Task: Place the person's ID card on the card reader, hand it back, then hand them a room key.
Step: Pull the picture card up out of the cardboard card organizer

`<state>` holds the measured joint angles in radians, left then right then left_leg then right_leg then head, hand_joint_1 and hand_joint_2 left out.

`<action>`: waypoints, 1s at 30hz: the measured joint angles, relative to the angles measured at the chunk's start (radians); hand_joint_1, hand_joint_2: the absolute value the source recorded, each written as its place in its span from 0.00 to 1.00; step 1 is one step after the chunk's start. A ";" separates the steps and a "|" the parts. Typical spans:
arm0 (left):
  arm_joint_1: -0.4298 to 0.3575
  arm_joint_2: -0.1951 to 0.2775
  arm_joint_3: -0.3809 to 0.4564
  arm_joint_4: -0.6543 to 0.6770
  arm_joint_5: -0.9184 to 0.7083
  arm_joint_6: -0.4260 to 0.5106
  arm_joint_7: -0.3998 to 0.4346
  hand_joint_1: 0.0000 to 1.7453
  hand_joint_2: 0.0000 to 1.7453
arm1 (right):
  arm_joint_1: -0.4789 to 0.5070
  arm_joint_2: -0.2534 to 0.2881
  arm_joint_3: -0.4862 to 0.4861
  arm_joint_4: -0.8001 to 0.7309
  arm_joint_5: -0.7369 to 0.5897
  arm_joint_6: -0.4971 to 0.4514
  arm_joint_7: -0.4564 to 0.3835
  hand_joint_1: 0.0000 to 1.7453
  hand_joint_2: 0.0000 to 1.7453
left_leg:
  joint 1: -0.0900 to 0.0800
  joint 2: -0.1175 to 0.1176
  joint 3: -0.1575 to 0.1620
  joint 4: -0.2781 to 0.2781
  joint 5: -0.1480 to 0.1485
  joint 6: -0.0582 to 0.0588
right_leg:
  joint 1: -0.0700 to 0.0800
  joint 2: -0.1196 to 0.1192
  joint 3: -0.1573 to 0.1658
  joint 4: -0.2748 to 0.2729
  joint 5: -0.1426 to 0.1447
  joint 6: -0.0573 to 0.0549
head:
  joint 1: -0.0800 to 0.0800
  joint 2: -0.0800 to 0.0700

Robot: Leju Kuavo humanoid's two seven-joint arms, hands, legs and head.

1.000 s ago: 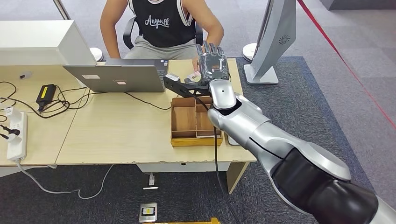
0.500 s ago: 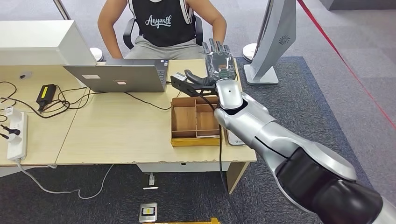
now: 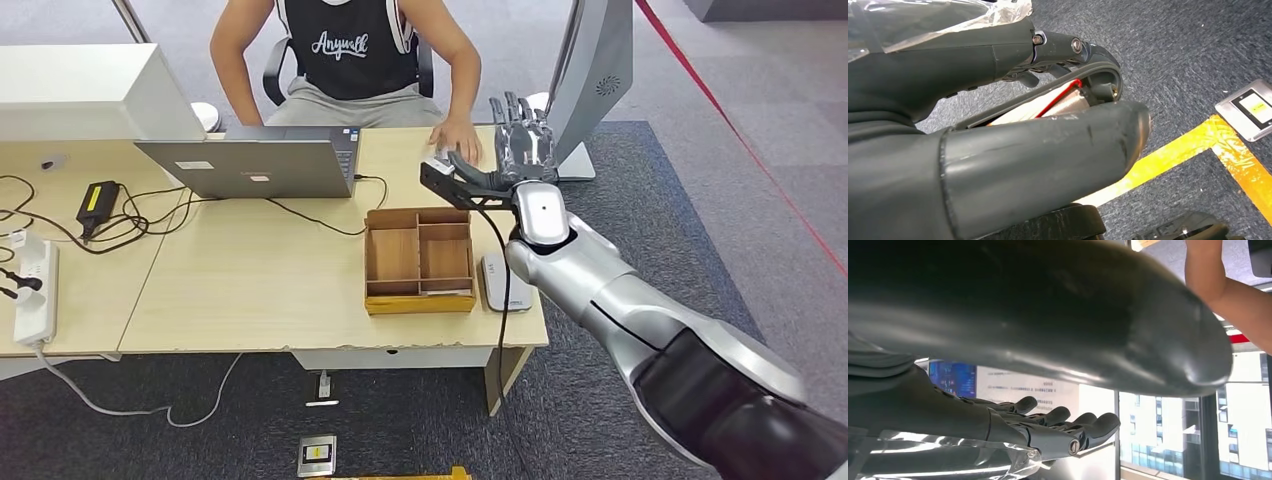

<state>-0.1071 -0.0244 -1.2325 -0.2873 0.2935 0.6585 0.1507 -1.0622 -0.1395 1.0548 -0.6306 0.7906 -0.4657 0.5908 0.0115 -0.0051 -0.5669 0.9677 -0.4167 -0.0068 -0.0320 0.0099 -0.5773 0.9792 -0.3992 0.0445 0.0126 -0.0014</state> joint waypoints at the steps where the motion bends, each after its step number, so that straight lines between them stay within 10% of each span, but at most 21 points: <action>1: 0.000 0.000 0.000 0.000 0.001 0.000 -0.002 0.00 0.00 | 0.008 -0.009 -0.006 -0.010 -0.017 -0.012 -0.004 0.00 0.00 | 0.000 0.000 0.000 0.000 0.000 0.000 | 0.000 0.000 0.000 0.000 0.000 0.000 | 0.000 0.000; 6: 0.001 0.000 0.003 0.000 0.000 0.000 -0.013 0.00 0.00 | 0.104 -0.081 -0.061 -0.128 -0.170 -0.080 -0.079 0.00 0.00 | 0.000 0.000 0.000 0.000 0.000 0.000 | 0.000 0.000 0.001 -0.001 0.000 0.000 | 0.000 0.000; 10: 0.002 0.000 0.008 0.001 0.006 0.000 -0.014 0.00 0.00 | 0.210 -0.122 -0.101 -0.260 -0.283 -0.080 -0.176 0.00 1.00 | 0.000 0.000 0.000 0.000 -0.002 0.000 | 0.000 0.000 0.002 -0.001 0.000 0.000 | 0.000 0.000; 30: 0.002 0.000 0.033 0.002 0.024 0.000 -0.024 0.00 0.00 | 0.377 -0.164 -0.162 -0.603 -0.460 0.036 -0.405 0.00 1.00 | 0.001 0.000 0.000 0.000 -0.002 -0.001 | 0.001 0.000 0.001 -0.001 -0.001 0.000 | 0.000 0.000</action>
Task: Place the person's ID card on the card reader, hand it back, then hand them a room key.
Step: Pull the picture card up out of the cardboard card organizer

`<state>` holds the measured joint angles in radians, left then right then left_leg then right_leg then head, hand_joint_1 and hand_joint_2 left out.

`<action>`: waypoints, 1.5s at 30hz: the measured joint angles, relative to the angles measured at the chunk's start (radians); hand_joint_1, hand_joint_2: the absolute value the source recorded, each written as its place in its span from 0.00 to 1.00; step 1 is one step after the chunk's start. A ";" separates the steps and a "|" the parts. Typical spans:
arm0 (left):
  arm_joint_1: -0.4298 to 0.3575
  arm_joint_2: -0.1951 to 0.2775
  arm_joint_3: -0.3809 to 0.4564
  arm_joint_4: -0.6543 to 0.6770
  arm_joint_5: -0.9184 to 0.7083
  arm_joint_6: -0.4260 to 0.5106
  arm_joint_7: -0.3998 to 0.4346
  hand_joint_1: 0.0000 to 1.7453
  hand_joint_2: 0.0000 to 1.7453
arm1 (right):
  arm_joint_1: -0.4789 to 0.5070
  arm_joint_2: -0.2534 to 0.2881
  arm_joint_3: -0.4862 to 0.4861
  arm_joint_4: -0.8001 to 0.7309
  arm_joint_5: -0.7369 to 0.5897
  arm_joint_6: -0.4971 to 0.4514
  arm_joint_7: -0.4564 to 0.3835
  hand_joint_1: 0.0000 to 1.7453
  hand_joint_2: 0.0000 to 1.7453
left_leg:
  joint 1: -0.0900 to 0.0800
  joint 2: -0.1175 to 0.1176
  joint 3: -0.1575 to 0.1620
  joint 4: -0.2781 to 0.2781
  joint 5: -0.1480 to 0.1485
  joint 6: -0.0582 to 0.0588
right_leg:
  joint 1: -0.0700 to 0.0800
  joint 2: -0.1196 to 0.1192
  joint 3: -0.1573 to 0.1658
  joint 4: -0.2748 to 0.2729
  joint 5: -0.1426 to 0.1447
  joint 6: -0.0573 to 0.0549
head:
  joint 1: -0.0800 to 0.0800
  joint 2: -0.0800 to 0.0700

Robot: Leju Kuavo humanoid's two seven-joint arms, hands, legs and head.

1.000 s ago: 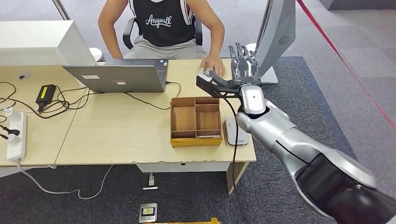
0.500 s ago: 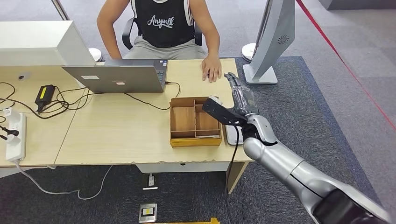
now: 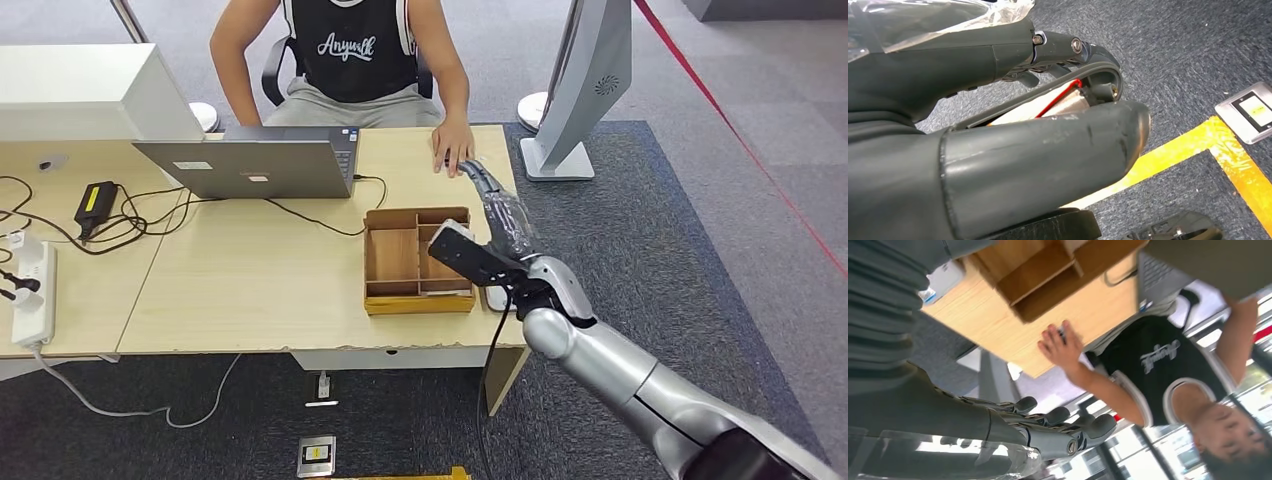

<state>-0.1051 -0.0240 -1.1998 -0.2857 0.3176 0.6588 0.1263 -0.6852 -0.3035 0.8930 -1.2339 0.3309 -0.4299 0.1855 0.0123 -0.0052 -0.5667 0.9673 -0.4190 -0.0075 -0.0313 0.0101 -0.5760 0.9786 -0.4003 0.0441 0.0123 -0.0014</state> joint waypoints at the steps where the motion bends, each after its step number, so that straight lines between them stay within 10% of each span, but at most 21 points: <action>1: 0.000 0.000 0.000 0.000 0.003 0.000 0.000 0.00 0.00 | 0.008 0.002 0.002 -0.012 -0.006 0.017 -0.020 0.00 1.00 | 0.000 0.000 0.000 0.000 0.000 0.000 | 0.000 0.000 0.000 0.000 0.000 0.000 | 0.000 0.000; 35: -0.002 0.005 0.002 0.000 0.023 -0.001 0.035 0.00 0.00 | 0.227 0.071 0.150 -0.143 0.368 0.199 0.122 0.00 1.00 | 0.000 0.000 0.000 0.000 -0.001 0.000 | 0.001 0.000 0.000 0.000 -0.002 -0.001 | 0.000 0.000; 45: -0.002 0.005 0.001 -0.002 0.026 -0.001 0.052 0.00 0.00 | 0.234 0.069 0.121 -0.134 0.590 0.127 0.329 0.00 1.00 | 0.000 0.000 0.000 0.000 -0.001 0.000 | 0.001 0.000 0.000 0.000 -0.002 -0.001 | 0.000 0.000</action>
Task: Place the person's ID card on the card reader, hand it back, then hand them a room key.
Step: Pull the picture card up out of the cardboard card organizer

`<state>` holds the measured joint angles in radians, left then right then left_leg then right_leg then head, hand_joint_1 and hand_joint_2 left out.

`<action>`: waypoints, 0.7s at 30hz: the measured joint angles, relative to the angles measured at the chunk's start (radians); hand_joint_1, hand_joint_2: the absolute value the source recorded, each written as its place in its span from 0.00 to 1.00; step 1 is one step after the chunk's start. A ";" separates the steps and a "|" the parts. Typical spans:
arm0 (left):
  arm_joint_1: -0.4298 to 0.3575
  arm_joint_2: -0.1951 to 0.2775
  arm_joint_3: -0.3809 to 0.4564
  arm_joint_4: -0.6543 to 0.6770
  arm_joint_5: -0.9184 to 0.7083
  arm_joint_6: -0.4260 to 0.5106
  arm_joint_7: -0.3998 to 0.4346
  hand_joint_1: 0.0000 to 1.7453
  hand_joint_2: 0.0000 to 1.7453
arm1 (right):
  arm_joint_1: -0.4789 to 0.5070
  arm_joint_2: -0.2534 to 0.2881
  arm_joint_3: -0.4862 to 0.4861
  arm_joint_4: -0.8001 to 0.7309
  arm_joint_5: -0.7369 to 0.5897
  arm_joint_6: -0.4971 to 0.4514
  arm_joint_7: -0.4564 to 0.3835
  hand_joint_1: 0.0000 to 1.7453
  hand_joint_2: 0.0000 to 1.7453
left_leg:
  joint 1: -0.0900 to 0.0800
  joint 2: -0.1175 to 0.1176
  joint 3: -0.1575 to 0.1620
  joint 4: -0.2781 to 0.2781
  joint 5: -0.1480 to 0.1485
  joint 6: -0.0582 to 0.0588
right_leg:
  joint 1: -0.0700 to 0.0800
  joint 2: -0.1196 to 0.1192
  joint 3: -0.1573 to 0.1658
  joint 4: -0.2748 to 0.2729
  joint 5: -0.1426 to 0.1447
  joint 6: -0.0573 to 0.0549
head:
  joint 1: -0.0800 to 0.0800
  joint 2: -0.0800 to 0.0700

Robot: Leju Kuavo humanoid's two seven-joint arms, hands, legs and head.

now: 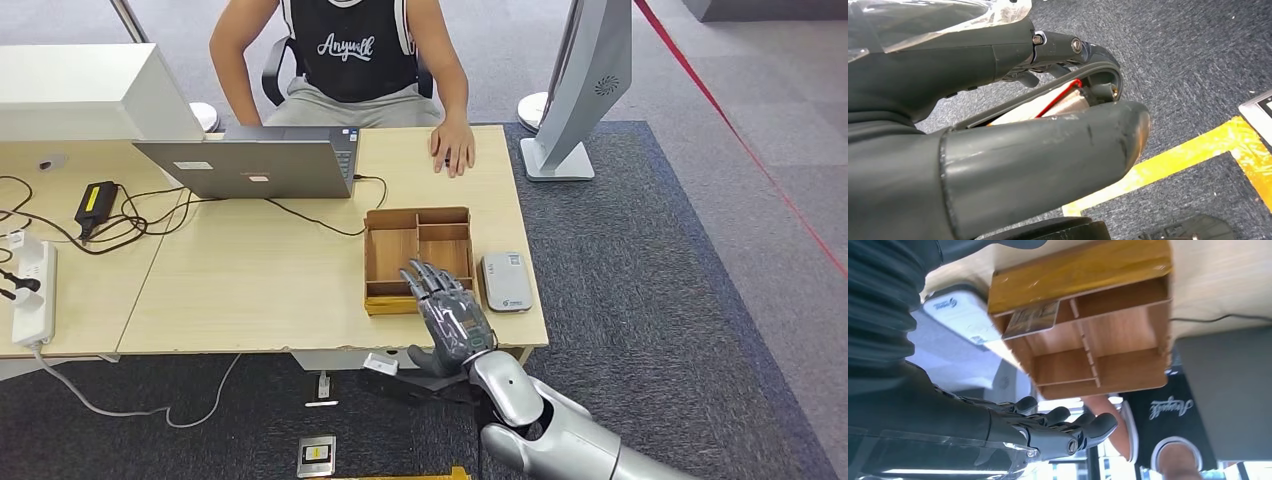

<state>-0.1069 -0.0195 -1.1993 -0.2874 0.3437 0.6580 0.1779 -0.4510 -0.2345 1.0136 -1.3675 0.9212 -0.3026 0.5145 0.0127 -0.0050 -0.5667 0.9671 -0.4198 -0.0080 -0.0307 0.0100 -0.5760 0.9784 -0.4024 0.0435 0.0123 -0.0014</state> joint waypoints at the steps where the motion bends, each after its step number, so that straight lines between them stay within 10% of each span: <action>1: 0.000 0.000 0.000 0.000 0.000 0.000 0.002 0.00 0.00 | 0.002 -0.001 -0.007 0.001 0.022 -0.003 0.013 0.00 1.00 | 0.000 0.000 0.000 0.000 0.000 0.000 | 0.000 0.000 0.000 0.000 0.000 0.000 | 0.000 0.000; 21: -0.001 -0.001 -0.002 0.000 0.007 0.001 -0.001 0.00 0.00 | 0.003 0.013 -0.080 0.049 0.133 -0.066 0.066 0.00 1.00 | 0.000 0.000 0.000 0.000 0.000 0.000 | 0.000 0.000 0.000 0.000 0.000 0.000 | 0.000 0.000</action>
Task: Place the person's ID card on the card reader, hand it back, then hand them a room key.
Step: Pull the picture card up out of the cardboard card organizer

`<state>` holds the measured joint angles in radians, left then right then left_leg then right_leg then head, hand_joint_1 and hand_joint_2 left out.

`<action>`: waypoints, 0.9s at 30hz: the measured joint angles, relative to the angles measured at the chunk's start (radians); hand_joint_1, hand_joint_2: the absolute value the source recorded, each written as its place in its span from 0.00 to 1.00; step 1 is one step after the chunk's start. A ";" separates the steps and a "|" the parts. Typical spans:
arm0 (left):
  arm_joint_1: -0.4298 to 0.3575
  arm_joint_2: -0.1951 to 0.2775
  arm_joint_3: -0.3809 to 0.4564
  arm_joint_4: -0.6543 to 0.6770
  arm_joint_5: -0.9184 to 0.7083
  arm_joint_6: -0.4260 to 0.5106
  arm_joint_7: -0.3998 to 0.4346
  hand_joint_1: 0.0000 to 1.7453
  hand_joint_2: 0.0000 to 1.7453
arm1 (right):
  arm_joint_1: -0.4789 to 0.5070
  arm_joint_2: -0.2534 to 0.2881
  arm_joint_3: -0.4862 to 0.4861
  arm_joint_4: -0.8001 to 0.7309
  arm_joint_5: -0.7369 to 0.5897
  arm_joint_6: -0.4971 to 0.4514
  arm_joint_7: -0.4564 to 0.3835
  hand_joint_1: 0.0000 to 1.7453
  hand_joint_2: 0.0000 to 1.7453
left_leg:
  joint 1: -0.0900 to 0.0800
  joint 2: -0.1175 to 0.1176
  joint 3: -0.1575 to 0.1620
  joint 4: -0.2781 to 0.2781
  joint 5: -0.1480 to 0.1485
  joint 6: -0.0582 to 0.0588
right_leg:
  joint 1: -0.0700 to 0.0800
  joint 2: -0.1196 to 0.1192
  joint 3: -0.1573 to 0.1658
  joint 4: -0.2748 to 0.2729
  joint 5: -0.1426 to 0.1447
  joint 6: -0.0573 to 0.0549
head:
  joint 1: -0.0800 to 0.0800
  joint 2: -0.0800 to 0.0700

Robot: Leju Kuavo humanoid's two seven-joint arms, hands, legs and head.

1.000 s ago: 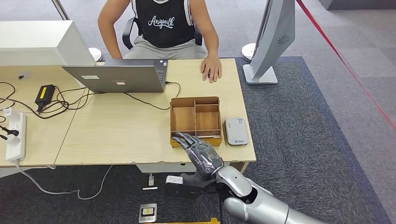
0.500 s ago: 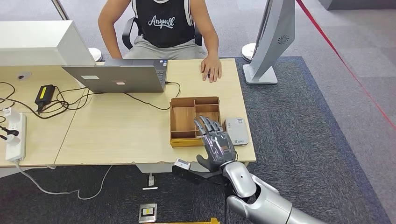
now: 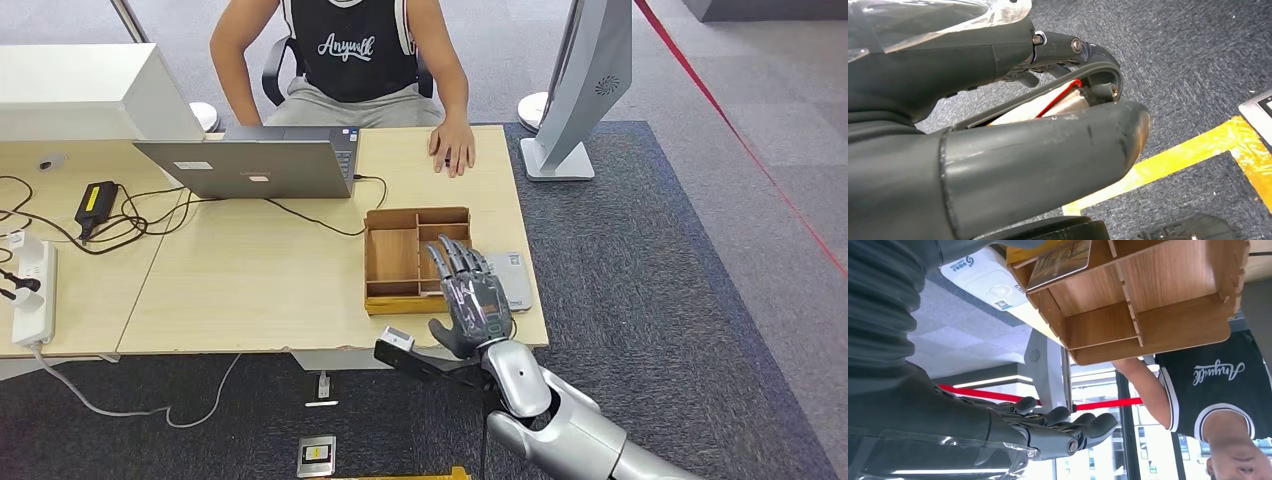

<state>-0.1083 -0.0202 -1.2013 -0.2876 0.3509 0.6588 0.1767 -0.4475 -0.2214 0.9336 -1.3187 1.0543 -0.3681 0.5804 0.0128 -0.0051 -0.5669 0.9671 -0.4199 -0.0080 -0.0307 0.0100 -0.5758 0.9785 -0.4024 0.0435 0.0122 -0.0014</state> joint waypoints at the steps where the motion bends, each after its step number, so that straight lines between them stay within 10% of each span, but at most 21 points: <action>1: 0.000 0.000 0.000 0.000 -0.001 0.000 -0.001 0.00 0.00 | 0.000 0.002 -0.001 0.002 -0.002 0.000 -0.001 0.00 1.00 | 0.000 0.000 0.000 0.000 0.000 0.000 | 0.000 0.000 0.000 0.000 0.000 0.000 | 0.000 0.000; 27: -0.002 0.000 -0.007 0.000 -0.016 0.000 0.004 0.00 0.00 | -0.118 0.065 0.002 0.204 -0.133 0.154 -0.018 0.00 1.00 | 0.000 0.000 0.000 0.000 0.000 0.000 | 0.000 0.000 0.000 0.000 0.000 0.000 | 0.000 0.000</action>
<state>-0.1103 -0.0206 -1.2084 -0.2876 0.3353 0.6584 0.1803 -0.5652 -0.1565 0.9356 -1.1150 0.9215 -0.2141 0.5619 0.0128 -0.0051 -0.5672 0.9671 -0.4200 -0.0081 -0.0307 0.0100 -0.5759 0.9786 -0.4024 0.0435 0.0124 -0.0013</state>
